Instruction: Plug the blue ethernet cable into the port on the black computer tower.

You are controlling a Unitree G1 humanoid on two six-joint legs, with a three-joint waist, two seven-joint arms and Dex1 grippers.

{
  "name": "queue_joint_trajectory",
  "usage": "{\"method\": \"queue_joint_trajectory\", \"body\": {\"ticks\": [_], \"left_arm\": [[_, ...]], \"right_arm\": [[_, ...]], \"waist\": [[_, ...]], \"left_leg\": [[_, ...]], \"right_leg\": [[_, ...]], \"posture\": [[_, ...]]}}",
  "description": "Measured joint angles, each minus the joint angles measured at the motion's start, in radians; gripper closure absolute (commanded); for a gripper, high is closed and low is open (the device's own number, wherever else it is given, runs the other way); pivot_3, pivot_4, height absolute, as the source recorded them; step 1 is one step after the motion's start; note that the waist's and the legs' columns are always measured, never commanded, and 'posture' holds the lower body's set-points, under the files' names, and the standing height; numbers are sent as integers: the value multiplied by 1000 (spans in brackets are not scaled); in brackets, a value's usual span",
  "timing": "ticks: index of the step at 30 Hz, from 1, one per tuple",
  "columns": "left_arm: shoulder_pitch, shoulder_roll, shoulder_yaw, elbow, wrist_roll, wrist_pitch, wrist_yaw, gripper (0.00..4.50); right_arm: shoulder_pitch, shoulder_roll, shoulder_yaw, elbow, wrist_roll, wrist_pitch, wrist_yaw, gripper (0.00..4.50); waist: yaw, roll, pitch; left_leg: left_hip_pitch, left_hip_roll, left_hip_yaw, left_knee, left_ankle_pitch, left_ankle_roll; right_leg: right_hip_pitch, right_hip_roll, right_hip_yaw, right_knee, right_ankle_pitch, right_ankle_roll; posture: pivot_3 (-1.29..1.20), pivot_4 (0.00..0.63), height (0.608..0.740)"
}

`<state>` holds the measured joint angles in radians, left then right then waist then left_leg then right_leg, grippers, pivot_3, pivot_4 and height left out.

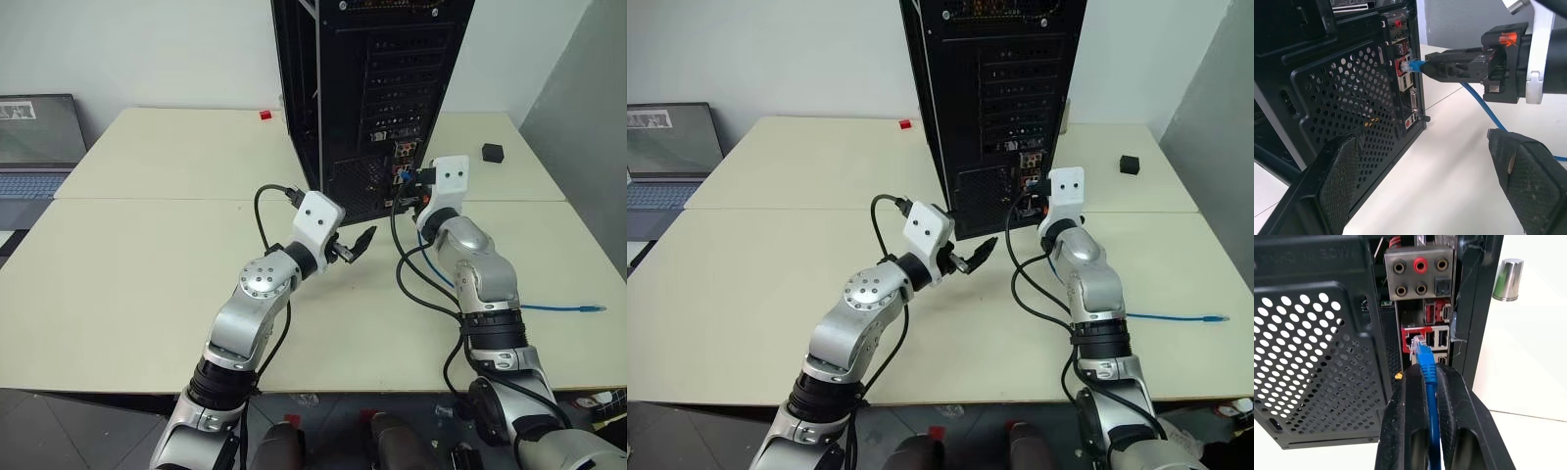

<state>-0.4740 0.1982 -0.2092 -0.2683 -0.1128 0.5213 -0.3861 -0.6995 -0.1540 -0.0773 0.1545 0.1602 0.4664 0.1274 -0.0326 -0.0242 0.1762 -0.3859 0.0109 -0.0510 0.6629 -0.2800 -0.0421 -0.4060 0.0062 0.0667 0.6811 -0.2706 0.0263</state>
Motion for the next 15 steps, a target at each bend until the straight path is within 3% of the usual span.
{"method": "queue_joint_trajectory", "body": {"ticks": [15], "left_arm": [[0, 3, 1, 0, 0, 0, 0, 260]], "right_arm": [[-17, 4, 10, 5, -13, -1, 3, 4500]], "waist": [[-6, 0, 0]], "left_leg": [[0, 0, 0, 0, 0, 0]], "right_leg": [[0, 0, 1, 0, 0, 0]], "posture": [[0, 150, 740]]}}
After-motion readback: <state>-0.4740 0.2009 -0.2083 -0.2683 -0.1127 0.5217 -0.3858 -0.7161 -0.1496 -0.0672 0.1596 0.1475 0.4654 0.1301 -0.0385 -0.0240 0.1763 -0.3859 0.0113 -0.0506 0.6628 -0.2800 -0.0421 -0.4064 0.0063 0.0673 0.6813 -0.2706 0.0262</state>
